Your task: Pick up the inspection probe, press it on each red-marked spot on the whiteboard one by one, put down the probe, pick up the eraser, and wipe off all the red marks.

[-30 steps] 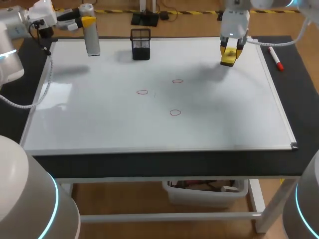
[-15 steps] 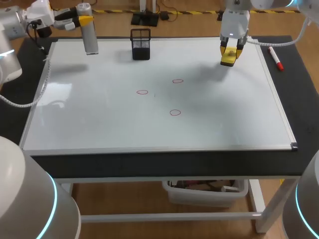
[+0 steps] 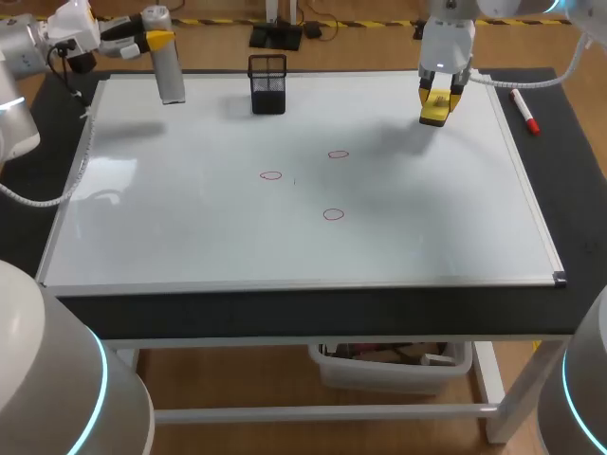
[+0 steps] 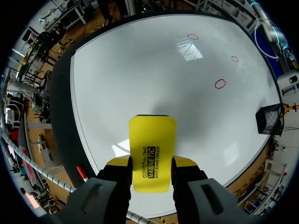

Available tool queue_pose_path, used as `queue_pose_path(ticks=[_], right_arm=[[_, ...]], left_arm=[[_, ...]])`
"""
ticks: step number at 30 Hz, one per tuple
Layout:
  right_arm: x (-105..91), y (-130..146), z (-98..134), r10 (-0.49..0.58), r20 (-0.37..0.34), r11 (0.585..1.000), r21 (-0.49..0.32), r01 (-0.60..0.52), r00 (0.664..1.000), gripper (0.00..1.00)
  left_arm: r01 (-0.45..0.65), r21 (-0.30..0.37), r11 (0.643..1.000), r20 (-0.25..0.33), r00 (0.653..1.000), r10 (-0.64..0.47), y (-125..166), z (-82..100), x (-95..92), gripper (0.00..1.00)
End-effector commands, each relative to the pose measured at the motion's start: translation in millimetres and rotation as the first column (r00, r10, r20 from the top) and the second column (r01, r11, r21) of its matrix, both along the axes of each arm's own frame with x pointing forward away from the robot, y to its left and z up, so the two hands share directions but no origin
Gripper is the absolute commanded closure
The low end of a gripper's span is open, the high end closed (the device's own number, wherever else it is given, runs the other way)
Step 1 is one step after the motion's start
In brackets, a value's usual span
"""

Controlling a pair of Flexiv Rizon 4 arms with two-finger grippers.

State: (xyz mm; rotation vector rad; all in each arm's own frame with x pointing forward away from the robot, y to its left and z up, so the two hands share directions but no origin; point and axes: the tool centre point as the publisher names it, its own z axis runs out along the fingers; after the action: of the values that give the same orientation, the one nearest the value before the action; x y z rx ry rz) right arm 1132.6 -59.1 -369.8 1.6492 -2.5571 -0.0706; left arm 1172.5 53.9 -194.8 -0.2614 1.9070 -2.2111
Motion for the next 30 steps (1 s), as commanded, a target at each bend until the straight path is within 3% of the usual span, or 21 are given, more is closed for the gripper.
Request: queue_pose_path(ticks=[1,11,30], right_arm=[[3.4,-7.5,7.8,-0.014,-0.038,0.999,-0.042,0.013,0.999,1.0],[-6.9,22.3,4.3,0.056,-0.053,0.995,-0.077,-0.06,0.997,1.0],[-30.2,108.3,0.8,0.251,-0.022,0.968,-0.016,-0.251,0.968,1.0]], left_arm=[[-0.002,-0.001,1.0,0.001,1.0,0.002,0.0,0.8,-0.8,1.0],[-0.002,-0.001,1.0,0.001,1.0,0.002,0.0,0.8,-0.8,1.0],[-0.002,-0.001,1.0,0.001,1.0,0.002,0.0,0.8,-0.8,1.0]])
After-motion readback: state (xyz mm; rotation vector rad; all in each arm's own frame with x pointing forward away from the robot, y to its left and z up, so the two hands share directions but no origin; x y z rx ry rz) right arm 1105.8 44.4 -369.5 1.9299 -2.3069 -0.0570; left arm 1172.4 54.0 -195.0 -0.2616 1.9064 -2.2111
